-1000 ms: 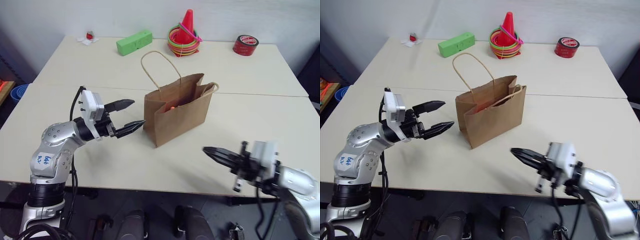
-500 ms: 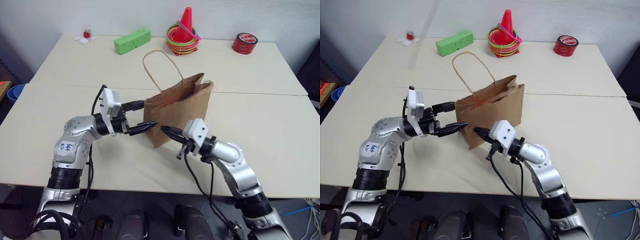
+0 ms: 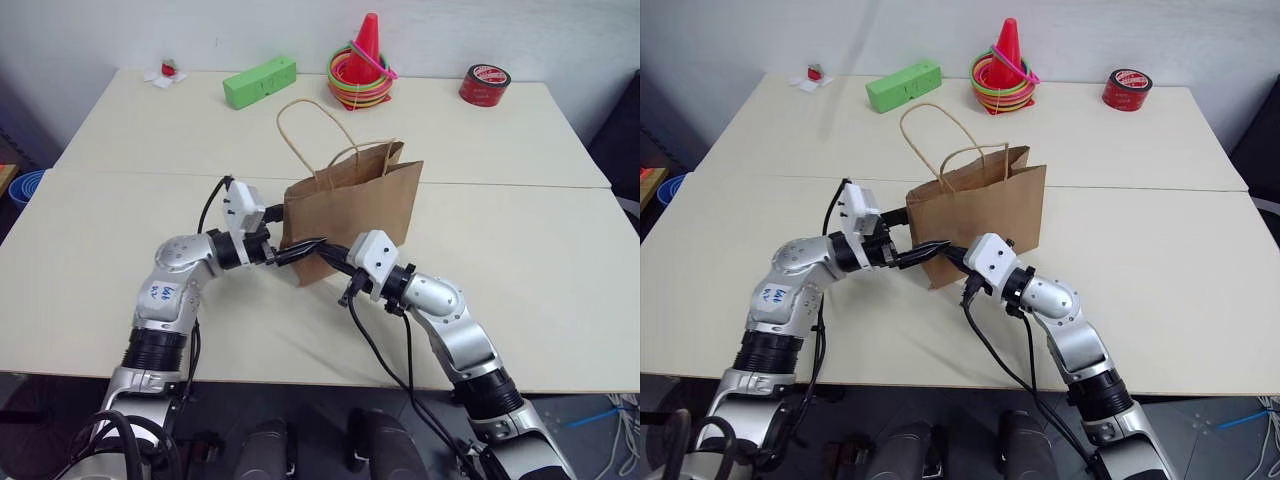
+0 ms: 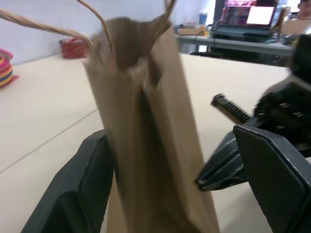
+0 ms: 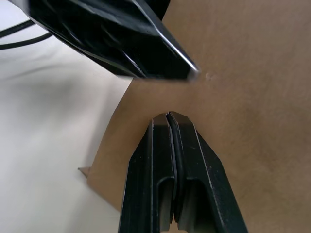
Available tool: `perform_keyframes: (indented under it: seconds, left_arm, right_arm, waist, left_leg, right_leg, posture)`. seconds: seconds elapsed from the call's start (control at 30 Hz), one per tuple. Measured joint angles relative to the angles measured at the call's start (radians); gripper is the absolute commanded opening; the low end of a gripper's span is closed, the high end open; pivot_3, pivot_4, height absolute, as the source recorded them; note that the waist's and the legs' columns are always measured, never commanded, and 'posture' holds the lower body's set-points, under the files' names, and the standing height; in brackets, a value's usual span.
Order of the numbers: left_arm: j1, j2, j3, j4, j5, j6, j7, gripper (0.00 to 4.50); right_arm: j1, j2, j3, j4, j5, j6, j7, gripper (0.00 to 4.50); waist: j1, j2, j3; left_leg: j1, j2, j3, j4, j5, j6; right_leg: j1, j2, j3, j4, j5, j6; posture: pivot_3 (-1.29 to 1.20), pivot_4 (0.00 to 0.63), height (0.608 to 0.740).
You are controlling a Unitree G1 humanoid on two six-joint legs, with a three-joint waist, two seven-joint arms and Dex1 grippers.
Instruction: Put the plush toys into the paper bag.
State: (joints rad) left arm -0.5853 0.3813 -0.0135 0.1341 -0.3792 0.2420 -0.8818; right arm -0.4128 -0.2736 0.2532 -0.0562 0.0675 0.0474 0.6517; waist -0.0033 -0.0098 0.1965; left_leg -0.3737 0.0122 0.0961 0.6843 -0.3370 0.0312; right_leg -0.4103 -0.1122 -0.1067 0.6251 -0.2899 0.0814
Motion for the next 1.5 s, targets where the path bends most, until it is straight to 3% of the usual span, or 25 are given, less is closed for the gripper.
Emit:
perform_keyframes:
  seconds: [0.33,0.43,0.7,0.77,0.97,1.03,1.13,1.4,1.5]
  left_arm:
    - [-0.006,-0.055,-0.02,-0.001,0.015,0.042,0.057,0.0]
    - [-0.036,-0.035,-0.032,0.023,0.008,0.039,-0.027,0.0]
    - [-0.183,0.058,-0.07,0.25,-0.048,-0.119,-0.538,0.0]
    - [-0.222,0.065,-0.076,0.351,-0.021,-0.202,-0.605,0.0]
    - [-0.26,0.055,-0.081,0.49,0.021,-0.338,-0.618,0.0]
    - [-0.256,0.058,-0.076,0.482,0.024,-0.331,-0.615,0.44]
    - [-0.216,0.094,-0.066,0.423,0.03,-0.298,-0.585,1.22]
    - [-0.011,0.33,0.094,0.164,0.014,-0.209,-0.474,3.6]
    - [0.138,0.423,0.186,0.05,-0.009,-0.138,-0.426,3.61]
  right_arm:
    - [0.109,-0.089,-0.018,-0.115,0.038,-0.001,0.067,0.0]
    - [0.223,-0.173,-0.104,-0.226,0.128,0.0,0.117,0.0]
    - [0.624,-0.469,-0.581,-0.405,0.452,0.06,0.343,0.0]
    - [0.672,-0.478,-0.663,-0.405,0.487,0.054,0.378,0.0]
    - [0.708,-0.468,-0.694,-0.386,0.497,0.019,0.417,0.0]
    - [0.706,-0.463,-0.694,-0.371,0.515,0.023,0.418,0.0]
    - [0.7,-0.464,-0.697,-0.363,0.552,0.045,0.429,0.59]
    - [0.596,-0.588,-0.753,-0.203,0.559,0.025,0.567,3.33]
    - [0.556,-0.677,-0.784,-0.109,0.556,0.002,0.67,4.35]
  waist:
    - [0.003,0.0,0.0]
    - [0.012,0.0,0.0]
    - [0.029,0.0,0.0]
    - [0.025,0.0,0.0]
    - [0.025,0.0,0.0]
    - [0.026,0.0,0.0]
    - [0.023,0.0,0.0]
    - [0.012,0.0,0.0]
    - [0.006,0.0,0.001]
  left_leg:
    - [0.0,0.0,0.0,0.0,0.0,0.0]
    - [0.0,0.0,0.0,0.0,0.0,0.0]
    - [0.002,0.0,0.002,0.0,-0.001,0.001]
    - [0.005,0.0,0.005,0.0,-0.001,0.002]
    - [0.004,0.001,0.005,0.0,-0.001,0.002]
    - [0.004,0.0,0.005,0.0,-0.001,0.002]
    - [0.004,0.001,0.004,0.0,-0.001,0.002]
    - [0.003,0.001,0.002,-0.001,-0.001,0.002]
    - [0.004,0.001,0.001,-0.001,-0.001,0.002]
  right_leg:
    - [0.0,0.0,0.0,0.0,0.0,0.0]
    - [0.001,0.0,-0.001,-0.001,0.0,0.0]
    - [0.002,0.005,-0.004,-0.003,0.0,0.0]
    - [0.002,0.004,-0.003,-0.003,0.0,0.0]
    - [0.001,0.001,-0.002,-0.001,0.0,0.0]
    - [0.001,0.001,-0.002,0.0,0.0,0.001]
    - [0.001,0.001,-0.001,0.0,0.0,0.001]
    - [0.002,-0.001,0.002,-0.001,0.0,0.0]
    - [0.003,-0.002,0.002,-0.002,0.0,0.0]
  posture:
    - [0.0,0.15,0.74]
    - [0.0,0.15,0.74]
    - [0.0,0.15,0.74]
    - [0.0,0.15,0.74]
    - [0.0,0.15,0.74]
    - [0.0,0.15,0.74]
    - [0.0,0.15,0.74]
    - [0.0,0.15,0.74]
    - [0.0,0.15,0.74]
